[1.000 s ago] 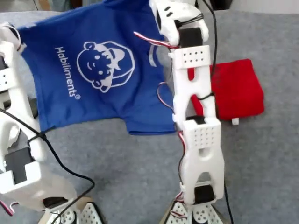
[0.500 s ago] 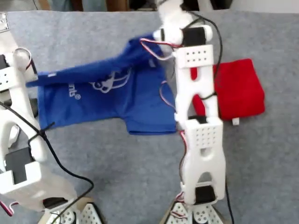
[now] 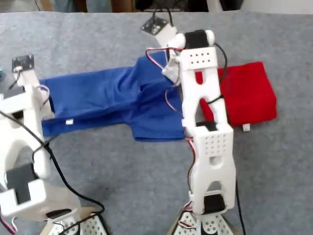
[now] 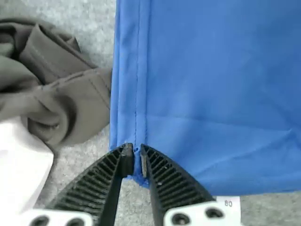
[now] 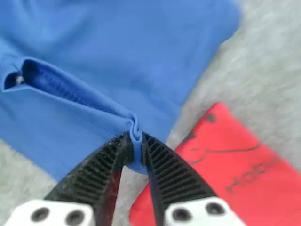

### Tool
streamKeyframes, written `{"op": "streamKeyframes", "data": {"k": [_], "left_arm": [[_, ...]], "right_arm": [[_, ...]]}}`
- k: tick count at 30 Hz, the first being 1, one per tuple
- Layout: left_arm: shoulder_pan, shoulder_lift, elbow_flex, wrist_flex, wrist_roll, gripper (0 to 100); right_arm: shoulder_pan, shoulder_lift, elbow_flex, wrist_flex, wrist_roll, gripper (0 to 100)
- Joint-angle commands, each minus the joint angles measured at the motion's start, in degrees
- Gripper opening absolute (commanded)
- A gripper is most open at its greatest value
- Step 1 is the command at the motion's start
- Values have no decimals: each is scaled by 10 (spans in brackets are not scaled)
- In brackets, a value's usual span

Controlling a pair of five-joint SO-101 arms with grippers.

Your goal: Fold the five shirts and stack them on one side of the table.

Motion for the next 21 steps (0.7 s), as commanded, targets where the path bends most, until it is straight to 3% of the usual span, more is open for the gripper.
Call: {"op": "streamKeyframes", "data": {"k": [1, 6, 10, 17, 21], "left_arm": [[-5, -66, 68, -73, -4, 29], [-7, -62, 92, -143, -2, 29], [-15, -21, 22, -163, 16, 29], [-10, 62, -314, -60, 91, 29], [-10, 78, -498, 40, 116, 29]], "right_arm": [[-4, -65, 53, -14, -3, 14], [-4, -93, 122, -24, -2, 14], [3, -114, 145, -75, -5, 14], [38, -144, 59, -226, -75, 14], [38, -167, -65, -224, -103, 14]]}}
